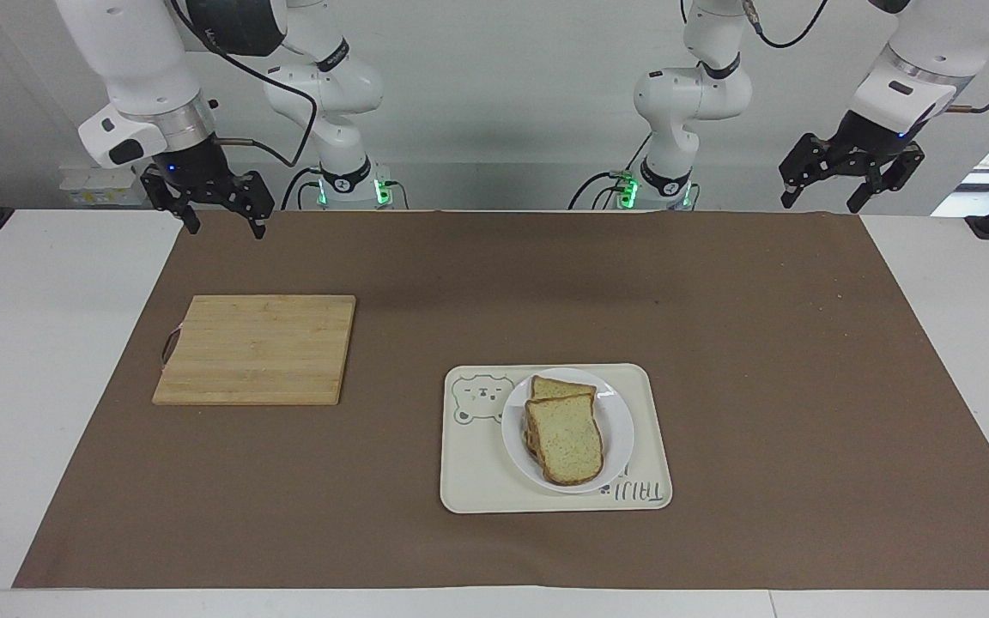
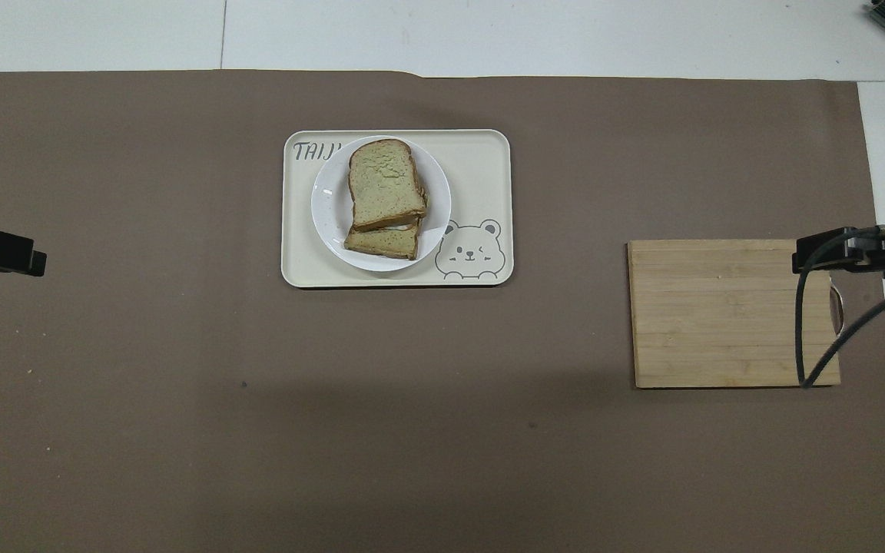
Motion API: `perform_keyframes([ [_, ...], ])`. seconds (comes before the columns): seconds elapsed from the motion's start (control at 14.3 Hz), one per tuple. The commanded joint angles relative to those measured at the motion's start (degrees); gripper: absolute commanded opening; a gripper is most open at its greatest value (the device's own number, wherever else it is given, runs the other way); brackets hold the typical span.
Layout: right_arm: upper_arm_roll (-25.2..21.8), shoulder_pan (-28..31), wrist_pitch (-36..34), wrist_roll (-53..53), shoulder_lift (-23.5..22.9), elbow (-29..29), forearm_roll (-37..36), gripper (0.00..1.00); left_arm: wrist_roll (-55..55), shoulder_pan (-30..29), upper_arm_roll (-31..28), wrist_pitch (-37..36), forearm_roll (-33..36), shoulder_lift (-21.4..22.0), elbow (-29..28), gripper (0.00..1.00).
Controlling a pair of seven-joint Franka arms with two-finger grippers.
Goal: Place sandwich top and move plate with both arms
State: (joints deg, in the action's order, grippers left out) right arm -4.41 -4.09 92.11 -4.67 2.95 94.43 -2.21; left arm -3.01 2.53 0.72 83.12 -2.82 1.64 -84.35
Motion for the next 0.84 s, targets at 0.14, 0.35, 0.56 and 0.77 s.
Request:
perform_keyframes([
  [0.14, 0.19, 0.84, -0.35, 1.77, -0.31, -0.74, 1.33, 1.0, 0.19, -0.77, 0.6, -0.59, 0.63, 1.35, -1.26, 1.0],
  [0.35, 0.19, 0.84, -0.35, 1.77, -0.31, -0.74, 1.33, 1.0, 0.28, -0.51, 0.78, -0.67, 0.54, 1.35, -1.26, 1.0],
  [0.56, 0.19, 0.84, -0.35, 1.77, -0.31, -0.74, 1.33, 1.0, -0.16, -0.68, 0.69, -0.41, 0.36, 1.35, -1.17, 1.0],
  [0.77, 0.19, 0.84, -0.35, 1.77, -0.31, -0.74, 1.33, 1.0, -0.16, -0.68, 0.6, -0.41, 0.36, 1.35, -1.26, 1.0],
])
